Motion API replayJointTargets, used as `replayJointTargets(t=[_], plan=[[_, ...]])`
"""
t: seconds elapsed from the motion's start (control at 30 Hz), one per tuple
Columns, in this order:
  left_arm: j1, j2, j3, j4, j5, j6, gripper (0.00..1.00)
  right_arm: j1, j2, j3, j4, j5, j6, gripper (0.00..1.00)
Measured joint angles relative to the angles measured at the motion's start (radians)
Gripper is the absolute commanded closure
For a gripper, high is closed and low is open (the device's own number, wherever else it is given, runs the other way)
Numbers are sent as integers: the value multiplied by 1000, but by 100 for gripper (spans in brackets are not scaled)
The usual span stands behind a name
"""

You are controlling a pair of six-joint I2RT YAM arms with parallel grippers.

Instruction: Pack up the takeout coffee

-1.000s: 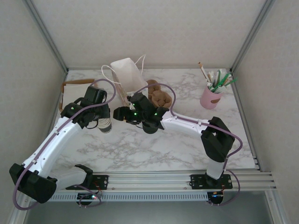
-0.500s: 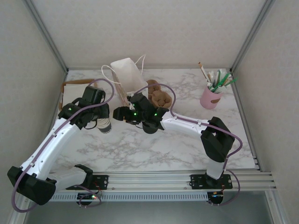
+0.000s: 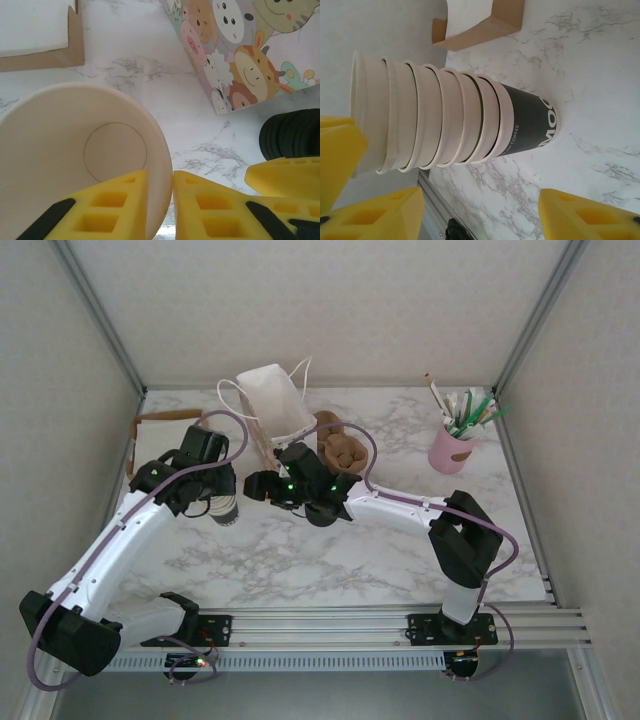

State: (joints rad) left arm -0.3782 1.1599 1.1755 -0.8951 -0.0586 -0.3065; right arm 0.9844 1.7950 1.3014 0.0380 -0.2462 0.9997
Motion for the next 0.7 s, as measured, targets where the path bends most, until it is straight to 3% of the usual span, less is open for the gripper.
replayJointTargets(t=[0.37, 0.7], plan=[[-1, 2, 1, 2, -2, 1, 100, 0, 1, -13, 109, -23, 56, 43], [-6, 2, 13, -16, -2, 0, 100, 1, 54, -15, 243, -71, 133, 51]])
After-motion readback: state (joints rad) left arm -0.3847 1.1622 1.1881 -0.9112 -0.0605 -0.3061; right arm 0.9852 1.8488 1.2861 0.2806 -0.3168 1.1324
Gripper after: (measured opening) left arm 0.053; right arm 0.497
